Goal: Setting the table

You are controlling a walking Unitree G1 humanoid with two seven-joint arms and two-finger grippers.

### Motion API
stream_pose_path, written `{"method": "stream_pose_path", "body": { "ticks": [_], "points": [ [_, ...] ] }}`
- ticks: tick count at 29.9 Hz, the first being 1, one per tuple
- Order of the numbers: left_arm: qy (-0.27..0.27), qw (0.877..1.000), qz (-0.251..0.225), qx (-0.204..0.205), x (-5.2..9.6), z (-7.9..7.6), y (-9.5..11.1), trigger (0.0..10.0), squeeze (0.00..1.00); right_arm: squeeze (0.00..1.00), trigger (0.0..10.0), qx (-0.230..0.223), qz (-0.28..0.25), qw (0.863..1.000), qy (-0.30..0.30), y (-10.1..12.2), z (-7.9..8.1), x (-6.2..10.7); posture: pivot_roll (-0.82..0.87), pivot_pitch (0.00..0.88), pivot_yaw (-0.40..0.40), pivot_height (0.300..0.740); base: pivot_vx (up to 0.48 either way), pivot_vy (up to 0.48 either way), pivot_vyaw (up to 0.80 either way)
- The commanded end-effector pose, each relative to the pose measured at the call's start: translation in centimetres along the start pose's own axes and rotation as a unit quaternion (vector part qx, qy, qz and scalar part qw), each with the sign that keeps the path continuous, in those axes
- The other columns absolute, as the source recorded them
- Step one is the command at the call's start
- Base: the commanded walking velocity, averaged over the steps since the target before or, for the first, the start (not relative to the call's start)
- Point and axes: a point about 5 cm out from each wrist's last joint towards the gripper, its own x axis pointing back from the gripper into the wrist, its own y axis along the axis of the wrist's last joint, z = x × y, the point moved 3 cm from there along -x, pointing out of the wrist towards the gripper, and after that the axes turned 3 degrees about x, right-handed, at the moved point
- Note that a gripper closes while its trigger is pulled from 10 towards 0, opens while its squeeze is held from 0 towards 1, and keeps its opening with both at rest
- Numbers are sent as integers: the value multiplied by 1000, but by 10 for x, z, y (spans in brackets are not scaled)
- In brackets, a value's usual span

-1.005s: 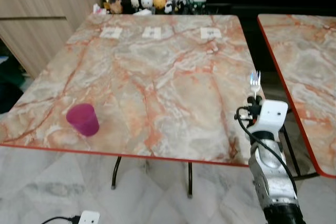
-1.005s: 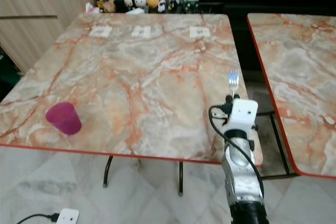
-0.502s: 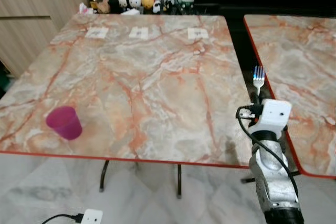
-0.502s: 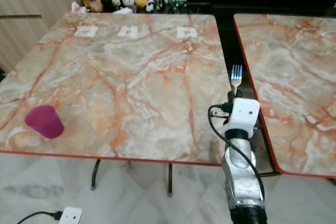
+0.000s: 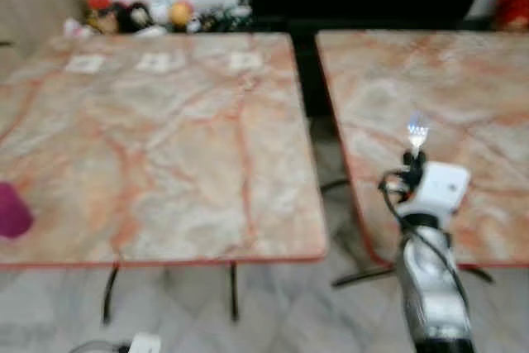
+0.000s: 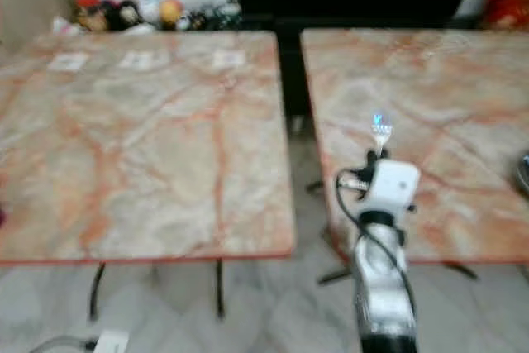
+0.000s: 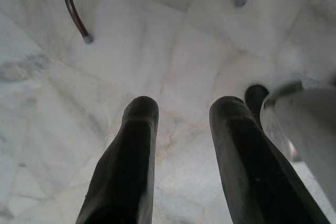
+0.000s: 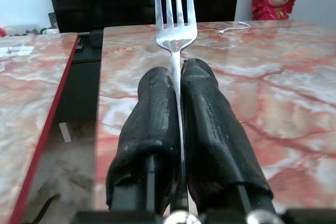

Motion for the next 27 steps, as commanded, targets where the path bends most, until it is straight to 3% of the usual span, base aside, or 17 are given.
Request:
{"method": "stream_pose_path", "body": {
  "ticks": [1, 27],
  "points": [
    [-3, 1000, 9, -6, 1, -1, -6, 10000, 0, 0, 10000, 4, -7, 1000, -11, 5, -8, -2, -78, 49, 37, 740, 0, -480, 0],
    [1, 1000, 10, -1, 0, 3, -3, 10000, 0, 0, 10000, 21, -9, 999, -31, 7, -20, -6, -84, 65, 44, 740, 0, -461, 0]
  ]
}}
